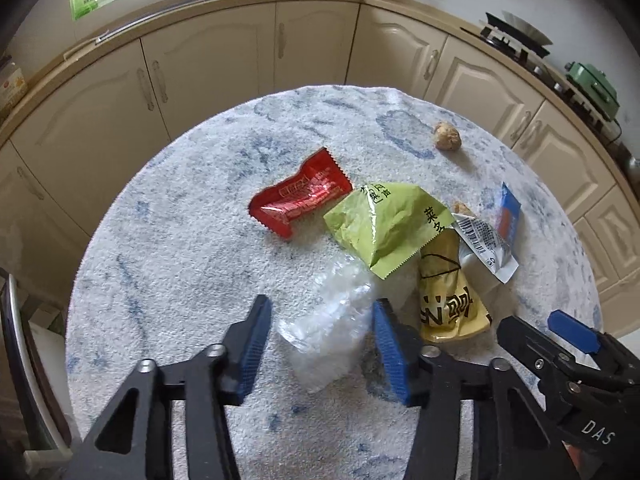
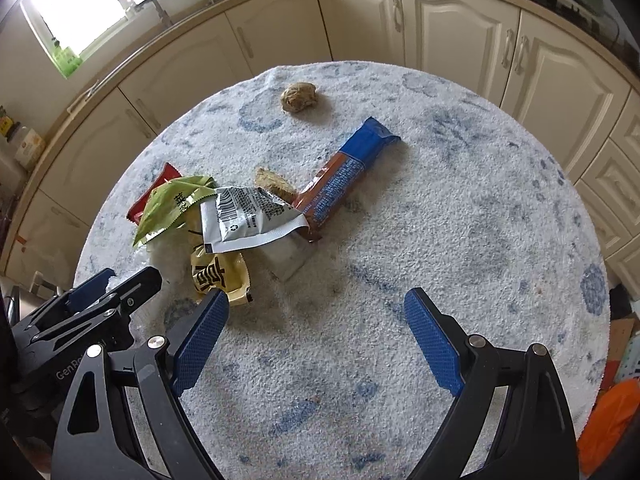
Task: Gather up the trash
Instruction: 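Close the left gripper on the clear plastic wrapper while the right gripper approaches the yellow packet, then close the right gripper on the yellow packet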
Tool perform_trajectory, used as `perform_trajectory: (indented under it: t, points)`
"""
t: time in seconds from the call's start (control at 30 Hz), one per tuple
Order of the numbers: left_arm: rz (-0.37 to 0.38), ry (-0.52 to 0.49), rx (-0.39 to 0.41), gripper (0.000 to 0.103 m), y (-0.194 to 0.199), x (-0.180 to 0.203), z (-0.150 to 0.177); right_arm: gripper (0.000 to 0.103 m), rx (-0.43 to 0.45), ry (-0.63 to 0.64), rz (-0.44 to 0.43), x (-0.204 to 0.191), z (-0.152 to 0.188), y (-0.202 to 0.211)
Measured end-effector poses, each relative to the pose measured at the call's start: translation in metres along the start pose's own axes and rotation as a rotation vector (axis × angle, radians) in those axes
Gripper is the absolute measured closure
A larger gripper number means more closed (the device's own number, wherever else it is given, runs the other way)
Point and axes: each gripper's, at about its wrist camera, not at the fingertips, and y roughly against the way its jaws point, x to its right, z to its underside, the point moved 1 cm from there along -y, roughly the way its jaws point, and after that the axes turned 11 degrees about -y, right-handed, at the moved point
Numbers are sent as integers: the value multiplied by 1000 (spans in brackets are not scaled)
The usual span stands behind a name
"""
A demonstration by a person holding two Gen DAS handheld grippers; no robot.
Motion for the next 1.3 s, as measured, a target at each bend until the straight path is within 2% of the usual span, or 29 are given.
perform_trajectory:
  t: [0.03,0.1,0.13,0.23,0.43,0.5,0.57,0.63,0.77,0.87,0.97,1.0,1.03,1.1,1.13,1.17,1.2,1.23,1.27,1.3]
  points:
    - [15,15,2,82,-2,-2,2,12,-4,-3,-1,0,0,-1]
    - [40,6,13,89,-5,-3,2,12,-8,-2,2,-1,2,-2]
    - [23,0,7,91,-4,-2,4,12,-6,0,7,-2,3,-1]
    - [4,-18,22,93,1,-2,7,12,1,12,2,-5,6,5]
    - [-19,-4,58,93,24,-15,25,12,6,64,-73,-28,11,23]
    - [-31,14,66,93,31,-22,34,18,-2,111,-98,-41,11,22]
    - [-55,39,70,93,39,-28,41,33,-37,158,-120,-55,12,16]
    - [-68,71,64,93,39,-39,47,35,-62,198,-137,-68,12,8]
    - [-72,113,35,93,33,-52,54,39,-52,248,-70,-86,7,-17]
    - [-65,141,21,89,30,-57,56,39,-33,278,-21,-90,2,-33]
    - [-56,133,44,78,27,-57,50,44,-32,272,-64,-89,-3,-41]
    - [-45,126,53,66,24,-54,48,47,-23,277,-64,-90,-3,-40]
    - [-31,115,61,54,21,-52,46,56,-22,282,-53,-89,-3,-41]
    - [-25,91,62,41,15,-47,44,68,0,291,-31,-87,-1,-39]
    - [-29,78,63,35,13,-43,43,70,0,288,-38,-84,-1,-38]
    - [-37,74,67,35,11,-42,43,70,-9,278,-55,-81,-1,-37]
    - [-59,65,73,39,9,-39,43,70,-21,267,-68,-77,0,-35]
    - [-92,50,79,62,9,-37,43,70,-32,260,-80,-75,2,-32]
    - [-128,39,79,77,7,-36,42,70,-39,257,-89,-72,5,-30]
    - [-136,46,76,87,7,-36,41,70,-41,260,-93,-70,9,-27]
